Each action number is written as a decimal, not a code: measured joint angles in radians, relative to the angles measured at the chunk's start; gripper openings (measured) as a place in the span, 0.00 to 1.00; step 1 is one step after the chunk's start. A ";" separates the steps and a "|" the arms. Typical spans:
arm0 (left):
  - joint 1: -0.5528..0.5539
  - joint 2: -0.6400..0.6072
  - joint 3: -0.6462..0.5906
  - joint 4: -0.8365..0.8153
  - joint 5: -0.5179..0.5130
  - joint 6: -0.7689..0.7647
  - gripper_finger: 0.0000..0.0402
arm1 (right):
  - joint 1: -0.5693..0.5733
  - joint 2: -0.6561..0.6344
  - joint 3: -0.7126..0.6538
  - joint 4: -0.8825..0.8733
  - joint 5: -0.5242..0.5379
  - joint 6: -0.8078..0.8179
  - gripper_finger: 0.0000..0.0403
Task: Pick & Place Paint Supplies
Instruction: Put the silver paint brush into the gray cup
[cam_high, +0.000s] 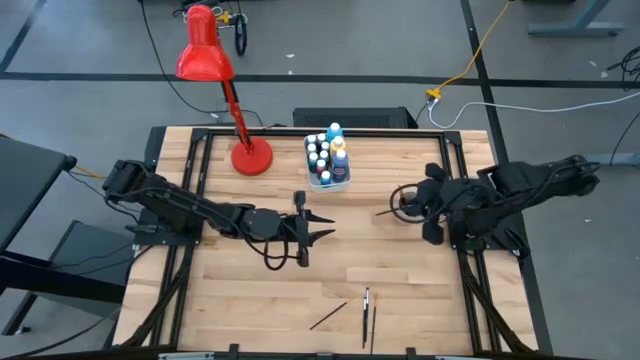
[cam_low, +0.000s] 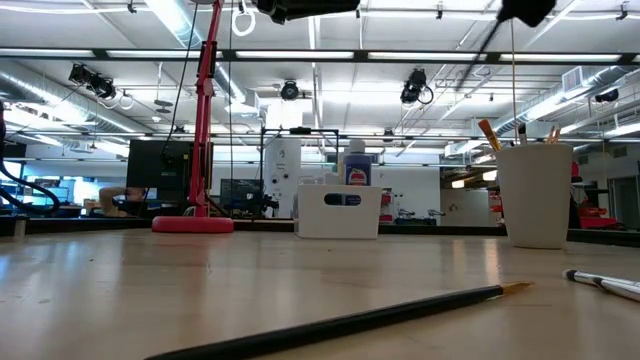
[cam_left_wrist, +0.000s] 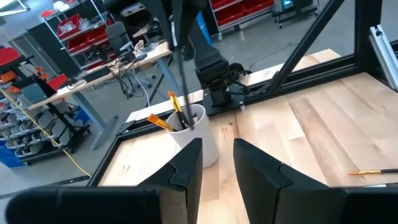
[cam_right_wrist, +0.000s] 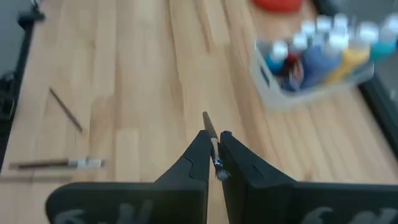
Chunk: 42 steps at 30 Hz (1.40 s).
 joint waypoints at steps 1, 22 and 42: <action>0.000 0.000 0.000 0.000 0.000 -0.001 0.25 | 0.000 0.000 0.015 -0.049 -0.008 0.025 0.04; 0.000 0.000 0.000 -0.029 0.000 -0.038 0.25 | -0.003 0.025 0.005 -0.470 0.027 0.368 0.04; 0.000 0.000 0.000 -0.029 0.000 -0.037 0.25 | -0.003 0.035 -0.243 -0.258 0.046 0.352 0.09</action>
